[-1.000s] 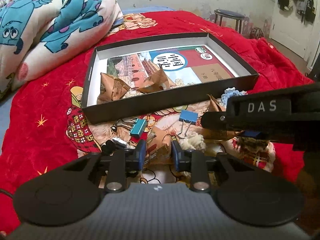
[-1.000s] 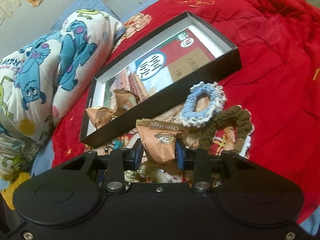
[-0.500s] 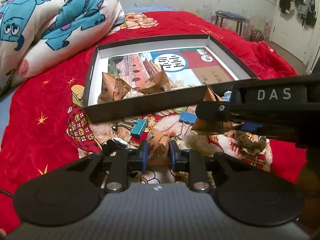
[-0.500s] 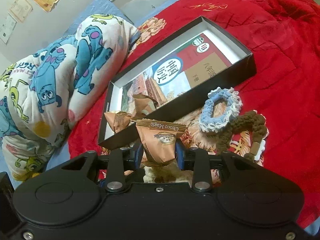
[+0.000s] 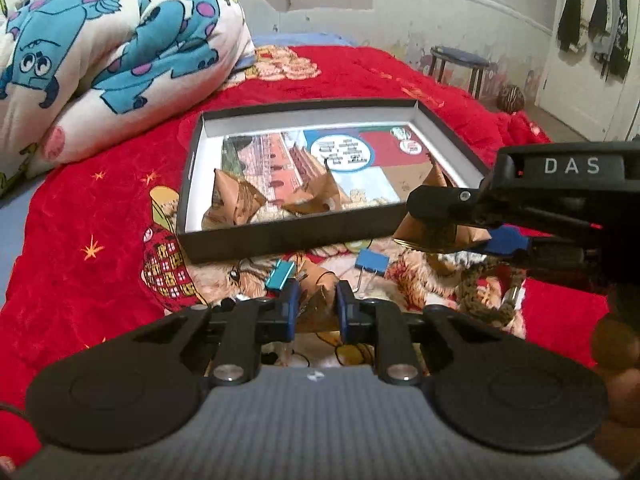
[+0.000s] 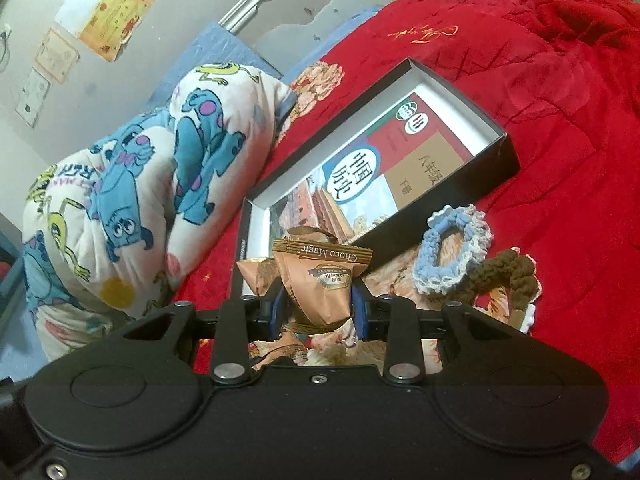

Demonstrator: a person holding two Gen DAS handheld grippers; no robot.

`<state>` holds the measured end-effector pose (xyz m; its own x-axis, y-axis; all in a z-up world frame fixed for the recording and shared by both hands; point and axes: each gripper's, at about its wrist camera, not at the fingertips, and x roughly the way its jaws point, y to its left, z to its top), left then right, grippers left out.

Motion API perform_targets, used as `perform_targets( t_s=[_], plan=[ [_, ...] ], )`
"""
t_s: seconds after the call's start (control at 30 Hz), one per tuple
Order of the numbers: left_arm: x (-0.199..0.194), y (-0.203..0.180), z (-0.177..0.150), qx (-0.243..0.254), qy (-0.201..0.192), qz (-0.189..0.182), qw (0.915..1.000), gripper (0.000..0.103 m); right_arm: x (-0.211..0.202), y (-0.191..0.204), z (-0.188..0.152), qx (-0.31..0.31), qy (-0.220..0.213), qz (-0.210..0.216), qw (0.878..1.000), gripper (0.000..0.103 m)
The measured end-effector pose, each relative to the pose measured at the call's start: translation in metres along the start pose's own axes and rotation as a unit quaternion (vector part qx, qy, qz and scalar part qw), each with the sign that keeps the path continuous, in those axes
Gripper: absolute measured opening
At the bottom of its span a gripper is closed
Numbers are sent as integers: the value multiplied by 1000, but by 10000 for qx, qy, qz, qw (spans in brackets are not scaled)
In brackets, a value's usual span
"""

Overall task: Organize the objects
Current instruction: 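Lift both held candies up from the pile, then carry both held candies over the black box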

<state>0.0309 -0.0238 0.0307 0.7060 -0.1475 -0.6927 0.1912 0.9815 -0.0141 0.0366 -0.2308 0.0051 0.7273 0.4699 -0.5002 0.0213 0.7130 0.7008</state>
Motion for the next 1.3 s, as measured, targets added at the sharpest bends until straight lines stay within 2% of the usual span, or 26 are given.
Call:
perform_targets(
  t_s=[0.27,0.37,0.53,0.7,0.8,0.97,1.13,1.23,1.3],
  plan=[
    [-5,4,4,-83,-116,-16,9999,22,-2,0,6,116,-113,320,9994,32],
    [-11,5,7,-77,-334,-22,9994,22,-4,2,10,60,-157,399,9991,32],
    [-18,3,10,87,-655,208,9976,22,-12,7,19,-185,-299,485,9982,32],
    [-22,0,12,122,-581,44,9982,22,-18,5,29,-244,-430,517,9974,32],
    [-22,-19,2,465,-470,-152,9977,22,-18,2,31,-193,-450,501,9975,32],
    [-19,-39,-12,854,-374,-177,9955,22,-15,-1,31,-200,-430,454,9978,32],
    [-30,-32,-3,868,-753,117,9933,22,-12,-1,31,-274,-376,458,9979,32],
    [-39,-36,-3,1295,-1236,505,9826,22,-11,-1,32,-275,-378,439,9979,32],
    [-39,-43,-7,1604,-1239,441,9783,22,-11,-2,33,-256,-385,443,9979,32]
  ],
)
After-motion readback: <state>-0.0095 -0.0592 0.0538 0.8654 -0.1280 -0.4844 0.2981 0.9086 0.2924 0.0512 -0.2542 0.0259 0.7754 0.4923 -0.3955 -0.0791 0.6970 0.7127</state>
